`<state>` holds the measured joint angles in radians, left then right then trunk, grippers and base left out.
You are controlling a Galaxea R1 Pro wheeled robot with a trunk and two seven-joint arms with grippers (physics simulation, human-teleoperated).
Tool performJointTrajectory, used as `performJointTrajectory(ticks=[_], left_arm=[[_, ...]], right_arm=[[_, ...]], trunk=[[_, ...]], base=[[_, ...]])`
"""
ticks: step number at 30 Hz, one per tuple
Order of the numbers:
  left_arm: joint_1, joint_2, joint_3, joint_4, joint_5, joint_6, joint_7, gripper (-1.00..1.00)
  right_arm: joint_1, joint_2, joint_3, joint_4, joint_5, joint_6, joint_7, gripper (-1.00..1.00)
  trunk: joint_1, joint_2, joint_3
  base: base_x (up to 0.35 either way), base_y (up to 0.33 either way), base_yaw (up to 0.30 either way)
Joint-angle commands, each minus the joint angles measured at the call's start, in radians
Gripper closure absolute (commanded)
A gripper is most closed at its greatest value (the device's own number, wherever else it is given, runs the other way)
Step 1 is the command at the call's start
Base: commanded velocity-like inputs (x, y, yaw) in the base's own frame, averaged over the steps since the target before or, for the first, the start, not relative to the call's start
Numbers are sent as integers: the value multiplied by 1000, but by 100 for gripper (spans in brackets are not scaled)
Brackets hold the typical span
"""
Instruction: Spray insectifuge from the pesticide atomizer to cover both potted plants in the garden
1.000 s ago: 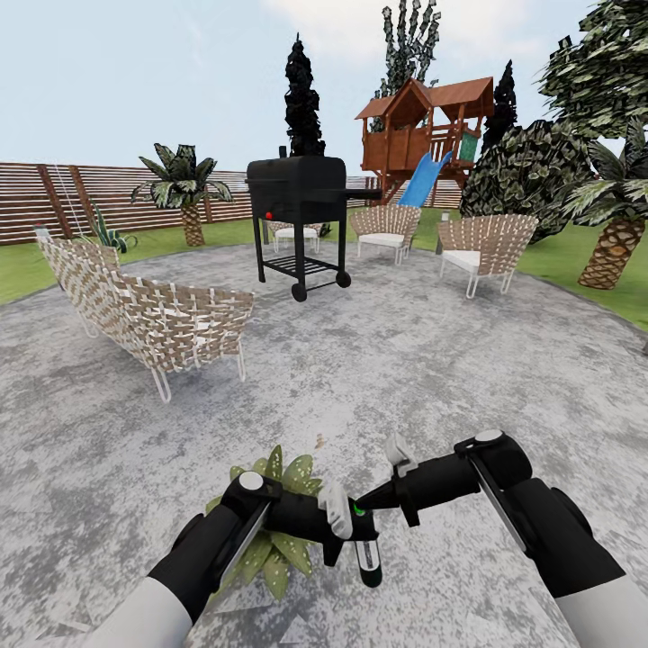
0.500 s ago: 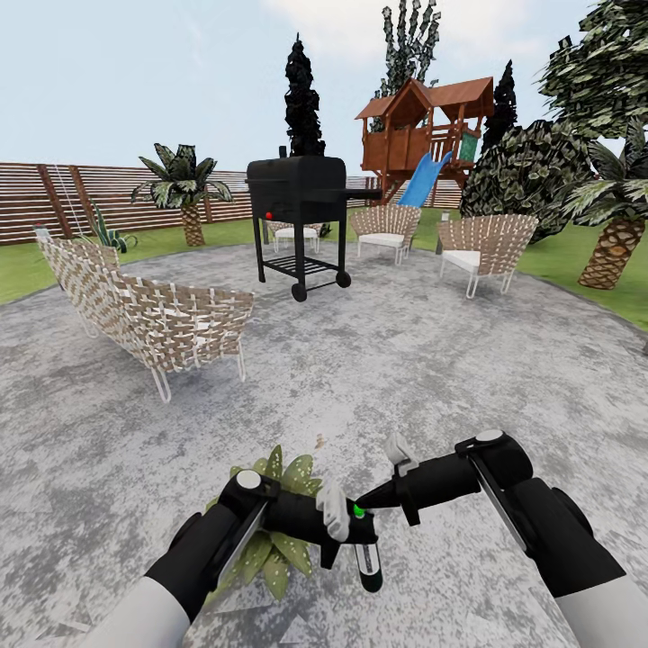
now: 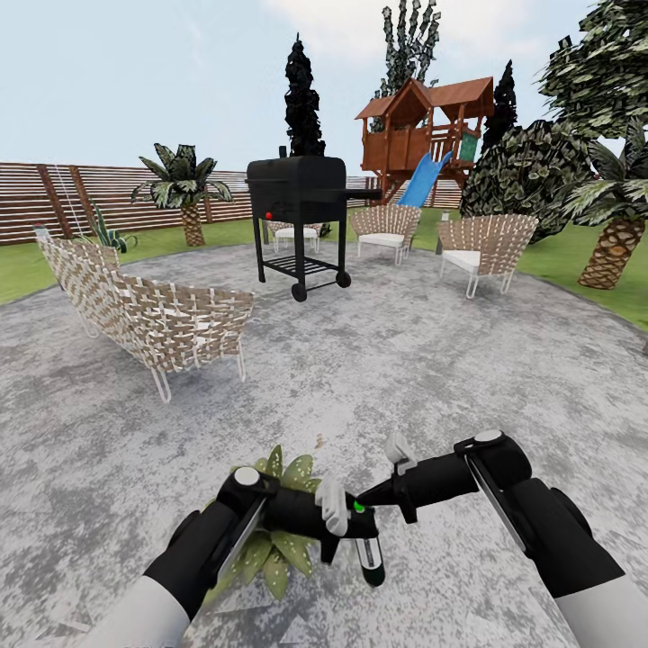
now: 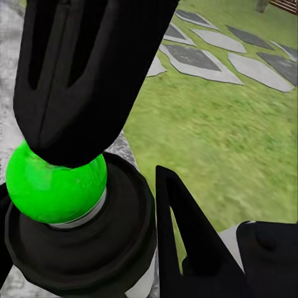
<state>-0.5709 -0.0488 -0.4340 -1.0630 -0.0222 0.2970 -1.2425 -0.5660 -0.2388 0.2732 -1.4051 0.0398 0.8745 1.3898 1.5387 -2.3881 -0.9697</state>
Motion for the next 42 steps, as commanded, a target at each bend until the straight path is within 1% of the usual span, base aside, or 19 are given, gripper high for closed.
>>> performJointTrajectory(ticks=[1, 2, 4, 7, 17, 20, 24, 27, 29, 32, 34, 35, 36, 37, 38, 39, 40, 41, 42], left_arm=[[0, 0, 8, 0, 0, 0, 0, 100], [0, 0, 11, 0, 1, 0, -6, 100], [0, 0, 13, -1, 1, -1, -38, 100], [0, 0, 15, -8, 1, -1, -52, 100], [0, 0, 15, -34, 2, 2, -55, 100], [0, -5, 15, -36, 1, 3, -54, 100], [0, 0, 16, -33, -1, 3, -49, 100], [0, 1, 17, -26, -2, 1, -44, 100], [0, 2, 17, -25, -2, 1, -43, 100], [0, 3, 18, -24, -4, 0, -42, 100], [0, 5, 18, -17, -5, -1, -40, 100], [0, 5, 18, -4, -6, -1, -39, 100], [0, 6, 19, 10, -7, -1, -35, 100], [0, 6, 35, 27, -7, -1, -20, 100], [0, 7, 45, 35, -7, -2, -6, 100], [0, 6, 52, 44, -7, -10, 11, 100], [0, 0, 56, 62, -6, -34, 46, 100], [0, -6, 57, 70, -4, -44, 83, 100], [0, -13, 58, 69, 0, -46, 128, 100]], right_arm=[[0, 0, -1, 0, 0, 0, 0, 100], [0, 0, -2, 0, 0, 0, 0, 100], [0, 0, -3, 0, -1, 0, 0, 100], [0, 0, -4, 0, -1, 0, 0, 100], [0, 0, -3, 0, -1, 0, 0, 100], [0, 0, -3, 0, -1, 0, 0, 100], [0, 0, -6, -1, -1, -2, 1, 100], [0, 0, -10, -1, -8, -17, 4, 100], [0, -1, -27, -2, -11, -20, 5, 100], [0, -5, -65, -2, -13, -21, 10, 100], [0, -11, -76, -4, -14, -22, 10, 100], [0, -12, -91, -4, -14, -22, 10, 100], [0, -14, -126, -4, -14, -22, 9, 100], [0, -15, -199, -5, -7, -21, 6, 100], [0, -18, -239, -5, -2, -20, 3, 100], [0, -27, -279, -4, 1, -22, -2, 100], [0, -41, -335, -3, 3, -32, -42, 100], [0, -53, -378, -4, 4, -39, -103, 100], [0, -65, -434, -4, 4, -42, -168, 100]], trunk=[[0, 0, 0], [0, 0, 0], [0, 0, 0], [0, 0, 0], [0, 0, 0], [0, 0, 0], [0, 0, 0], [0, 0, 0], [0, 0, 0], [0, 0, 0], [0, 0, 0], [0, 0, 0], [0, 0, 0], [0, 0, 0], [0, 0, 0], [0, 0, 0], [0, 0, 0], [0, 0, 0], [0, 0, 0]], base=[[0, 0, 0], [0, 0, 0], [0, 0, 0], [0, 0, 0], [0, 0, 0], [0, 0, 0], [0, 0, 0], [0, 0, 0], [0, 0, 0], [0, 0, 0], [0, 0, 0], [0, 0, 0], [0, 0, 0], [0, 0, 0], [0, 0, 0], [0, 0, 0], [0, 0, 0], [0, 0, 0], [0, 0, 0]])
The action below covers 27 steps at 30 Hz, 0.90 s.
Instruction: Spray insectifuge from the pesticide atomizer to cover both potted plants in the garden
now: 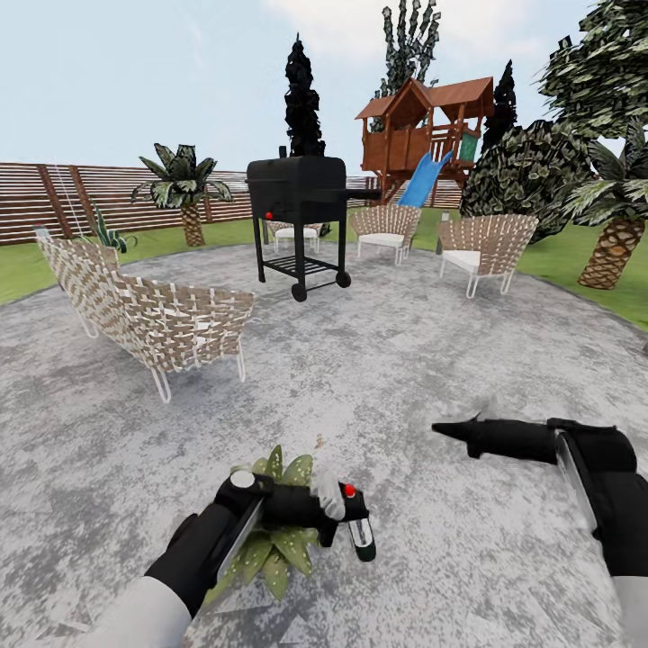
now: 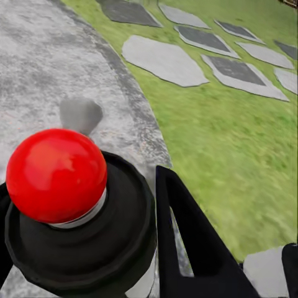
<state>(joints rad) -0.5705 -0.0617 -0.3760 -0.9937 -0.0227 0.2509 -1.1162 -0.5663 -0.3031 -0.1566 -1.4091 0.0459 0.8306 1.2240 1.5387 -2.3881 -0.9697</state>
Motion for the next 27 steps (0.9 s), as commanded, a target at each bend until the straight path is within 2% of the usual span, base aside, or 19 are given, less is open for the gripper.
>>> performJointTrajectory(ticks=[1, 2, 4, 5, 6, 7, 8, 9, 10, 12, 13, 14, 15, 16, 17, 18, 20, 22, 27], left_arm=[[0, -17, 1, -3, 10, 1, 58, 100], [0, -26, 2, -1, 29, 1, 104, 100], [0, -38, 1, 20, 104, -1, 224, 100], [0, -49, -5, 30, 148, -1, 295, 100], [0, -59, -10, 32, 172, 1, 327, 100], [0, -66, -17, 33, 191, 11, 352, 100], [0, -65, -24, 28, 193, 31, 346, 100], [0, -64, -39, 23, 191, 35, 338, 100], [0, -63, -70, 22, 189, 34, 337, 100], [1, -64, -125, 22, 189, 18, 345, 100], [2, -66, -134, 23, 189, 15, 357, 100], [6, -76, -160, 25, 198, 22, 451, 100], [17, -81, -177, 40, 209, 43, 507, 100], [22, -84, -182, 56, 221, 57, 545, 100], [27, -87, -190, 85, 261, 72, 632, 100], [29, -88, -194, 94, 288, 74, 690, 100], [31, -88, -197, 100, 314, 57, 760, 100], [31, -90, -199, 91, 324, 32, 790, 100], [31, -88, -199, 86, 324, 31, 786, 100]], right_arm=[[0, -7, -69, 0, -2, 0, -69, 100], [0, -9, -118, 1, -1, -1, -133, 100], [2, -13, -227, 1, -1, 0, -319, 100], [8, -13, -256, 1, -1, 1, -401, -100], [15, -14, -266, 2, 0, 1, -445, -100], [69, -8, -275, 14, 29, -3, -499, -100], [119, -4, -275, 30, 69, -30, -521, -100], [142, -2, -276, 48, 90, -62, -529, -100], [153, -2, -277, 70, 105, -103, -532, -100], [163, -1, -278, 87, 117, -156, -535, -100], [164, -1, -279, 88, 119, -165, -535, -100], [166, -1, -279, 90, 122, -179, -549, -100], [166, -1, -280, 77, 122, -182, -579, -100], [166, -1, -280, 60, 122, -181, -598, -100], [166, 12, -281, 37, 121, -177, -640, -100], [166, 29, -280, 28, 122, -175, -671, -100], [166, 58, -278, 20, 122, -166, -737, -100], [166, 71, -282, 10, 121, -157, -798, -100], [166, 71, -281, 6, 123, -154, -800, -100]], trunk=[[0, 0, 0], [0, 0, 0], [0, 0, 0], [0, 0, 0], [0, 0, 0], [0, 0, 0], [0, 0, 0], [0, 0, 0], [0, 0, 0], [0, 0, 0], [0, 0, 0], [0, 0, 0], [0, 0, 0], [0, 0, 0], [0, 0, 0], [0, 0, 0], [0, 0, 0], [0, 0, 0], [0, 0, 0]], base=[[0, 0, 0], [0, 0, 0], [0, 0, 0], [0, 0, 0], [0, 0, 0], [0, 0, 0], [0, 0, 0], [0, 0, 0], [0, 0, 0], [0, 0, 0], [0, 0, 0], [0, 0, 0], [0, 0, 0], [0, 0, 0], [0, 0, 0], [0, 0, -14], [0, 0, -174], [145, -72, -284], [297, -189, -296]])
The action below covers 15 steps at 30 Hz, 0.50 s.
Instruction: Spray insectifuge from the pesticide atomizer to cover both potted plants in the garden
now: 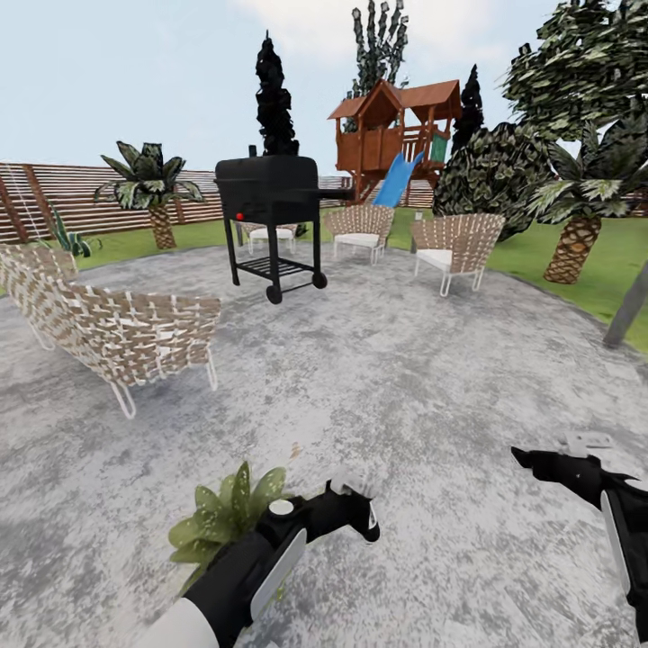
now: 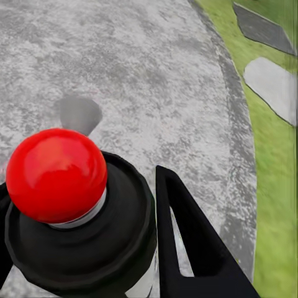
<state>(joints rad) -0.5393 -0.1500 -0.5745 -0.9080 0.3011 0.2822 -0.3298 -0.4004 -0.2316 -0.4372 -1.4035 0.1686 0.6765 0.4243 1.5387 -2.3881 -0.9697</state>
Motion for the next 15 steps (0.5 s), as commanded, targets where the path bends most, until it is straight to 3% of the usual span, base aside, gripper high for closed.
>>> performJointTrajectory(ticks=[1, 3, 7, 15], left_arm=[[0, 1, 0, 0, 1, 0, 0, 100], [0, 3, 3, 1, 5, 0, 3, 100], [0, 8, 6, 6, 47, 0, 7, 100], [0, 8, 9, 11, 55, 2, 7, 100]], right_arm=[[0, 0, 1, 0, 0, 0, 0, -100], [0, 0, 6, -3, 0, 1, -1, -100], [0, 0, 9, -5, 0, 4, 0, -100], [0, 0, 12, -5, 0, 5, 1, -100]], trunk=[[0, 0, 0], [0, 0, 0], [0, 0, 0], [0, 0, 0]], base=[[284, -224, -297], [258, -247, -297], [185, -291, -297], [30, -333, -297]])
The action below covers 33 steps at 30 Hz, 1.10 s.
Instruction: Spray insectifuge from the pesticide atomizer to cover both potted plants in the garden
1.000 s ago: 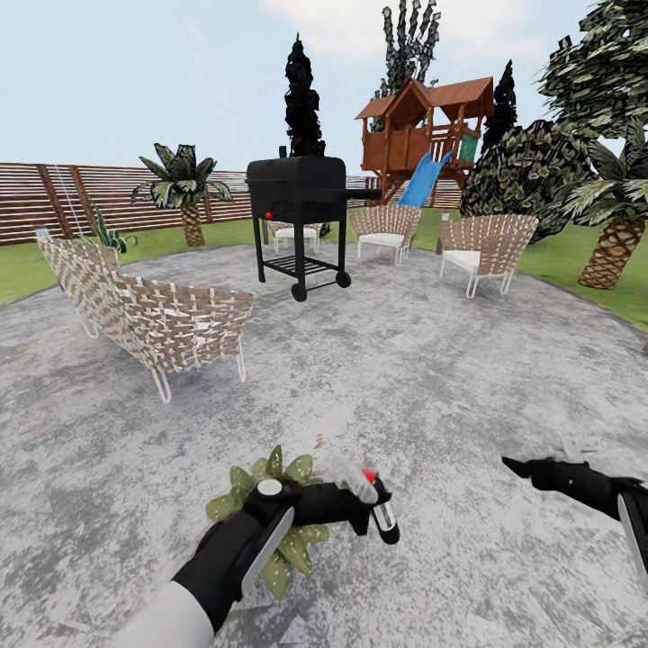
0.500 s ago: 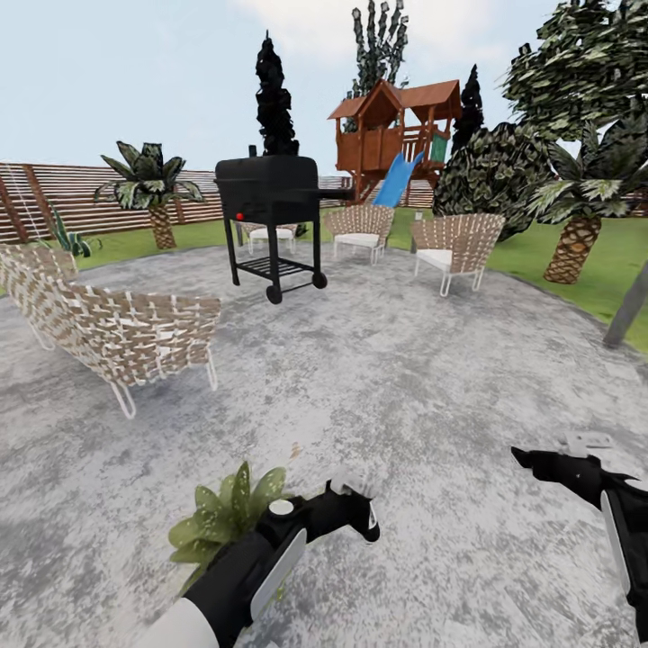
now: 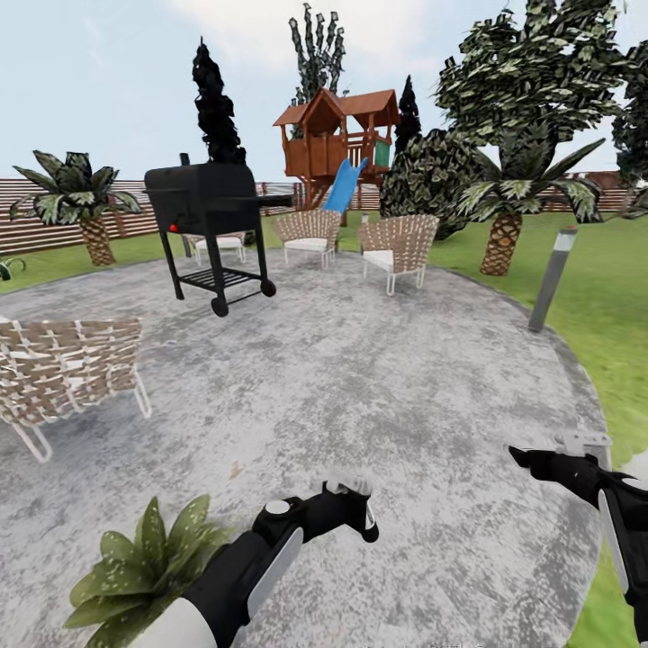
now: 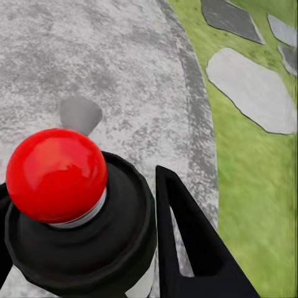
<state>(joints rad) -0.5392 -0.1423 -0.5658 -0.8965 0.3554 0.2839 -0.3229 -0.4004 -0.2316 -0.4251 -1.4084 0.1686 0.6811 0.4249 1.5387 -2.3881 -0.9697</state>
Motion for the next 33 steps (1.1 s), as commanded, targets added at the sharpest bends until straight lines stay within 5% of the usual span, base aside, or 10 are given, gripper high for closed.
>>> performJointTrajectory(ticks=[1, 4, 6, 8, 11, 12, 13, 20, 33], left_arm=[[0, 0, 1, 0, 1, 1, 0, 100], [0, 1, 3, 1, 2, 1, -1, 100], [0, 9, 95, 2, 25, 1, -1, 100], [0, 14, 147, 3, 32, 1, 0, 100], [0, 15, 159, 4, 35, 1, 26, 100], [0, 15, 160, 4, 35, 1, 33, 100], [0, 15, 162, 4, 36, 1, 38, 100], [0, 15, 212, 26, 35, 7, 50, 100], [1, 15, 218, 36, 35, 6, 51, 100]], right_arm=[[0, 0, 0, 0, 0, 0, 0, -100], [0, 0, 0, 0, 0, 0, 0, -100], [1, 0, 6, -6, 0, 3, 6, -100], [4, 0, 54, -8, 0, 8, 8, -100], [27, 0, 159, -8, 0, -4, 10, -100], [32, 0, 175, -7, 0, -9, 28, -100], [38, -7, 184, -2, 2, -41, 173, -100], [47, -3, 186, 0, 2, -68, 221, -100], [49, -2, 187, -2, 2, -71, 221, -100]], trunk=[[0, 0, 0], [0, 0, 0], [0, 0, 0], [0, 0, 0], [0, 0, 0], [0, 0, 0], [0, 0, 0], [0, 0, 0], [0, 0, 0]], base=[[55, -338, -297], [132, -316, -296], [249, -235, -297], [268, -206, -297], [301, -93, -297], [316, -18, -296], [321, -2, -296], [322, -3, -244], [300, -172, -268]])
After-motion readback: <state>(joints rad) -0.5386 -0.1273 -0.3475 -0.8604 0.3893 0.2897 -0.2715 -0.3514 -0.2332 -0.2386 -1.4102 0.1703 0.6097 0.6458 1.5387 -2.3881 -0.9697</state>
